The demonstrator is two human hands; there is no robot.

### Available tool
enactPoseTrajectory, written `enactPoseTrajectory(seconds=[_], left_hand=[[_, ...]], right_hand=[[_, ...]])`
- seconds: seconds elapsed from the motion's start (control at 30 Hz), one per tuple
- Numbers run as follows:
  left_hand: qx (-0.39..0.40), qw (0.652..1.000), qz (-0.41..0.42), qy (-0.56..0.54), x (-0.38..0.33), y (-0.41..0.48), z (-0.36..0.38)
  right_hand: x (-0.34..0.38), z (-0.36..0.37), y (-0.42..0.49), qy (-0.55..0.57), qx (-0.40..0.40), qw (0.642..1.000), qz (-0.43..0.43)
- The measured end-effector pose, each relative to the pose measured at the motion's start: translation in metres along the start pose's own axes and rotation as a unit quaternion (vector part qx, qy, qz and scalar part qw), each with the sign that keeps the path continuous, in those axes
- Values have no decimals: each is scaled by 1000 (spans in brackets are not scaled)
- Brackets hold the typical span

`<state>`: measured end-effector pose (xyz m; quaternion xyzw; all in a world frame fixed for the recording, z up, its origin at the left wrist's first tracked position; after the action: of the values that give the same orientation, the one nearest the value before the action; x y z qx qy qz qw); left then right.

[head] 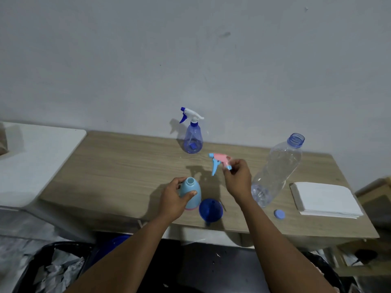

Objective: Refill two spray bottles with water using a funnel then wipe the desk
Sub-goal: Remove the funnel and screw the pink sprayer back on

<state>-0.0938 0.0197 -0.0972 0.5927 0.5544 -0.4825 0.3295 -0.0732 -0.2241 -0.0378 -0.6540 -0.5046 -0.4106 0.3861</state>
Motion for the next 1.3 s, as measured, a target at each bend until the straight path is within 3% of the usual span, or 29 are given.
enactPoseTrajectory(seconds=[0.17,0.4,0.7,0.93,1.3], left_hand=[[-3,1000,-1,-4,5,1,0],[-11,1000,-15,-10,2,-1,2],[-10,999,-34,-8,4,-1,2],[-46,997,-19,-52,2,-13,9],[-36,999,-11,-19,0,-19,10]], right_hand=[[60,4,0,190,43,980,-32],[97,20,-19,242,60,965,-77],[109,45,-33,174,69,974,-129],[41,76,-41,58,75,993,-64],[7,98,-55,43,105,993,-32]])
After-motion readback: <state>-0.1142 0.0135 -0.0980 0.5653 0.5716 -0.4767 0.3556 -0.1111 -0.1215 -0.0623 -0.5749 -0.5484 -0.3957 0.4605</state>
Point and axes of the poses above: each hand's wrist, its own y-axis towards the middle knuckle, its own z-axis out of the palm, x = y × z, the point moved 8 cm from there along y, towards the middle knuckle, and after that the axes turned 15 degrees about x, right-handed, at the moved point
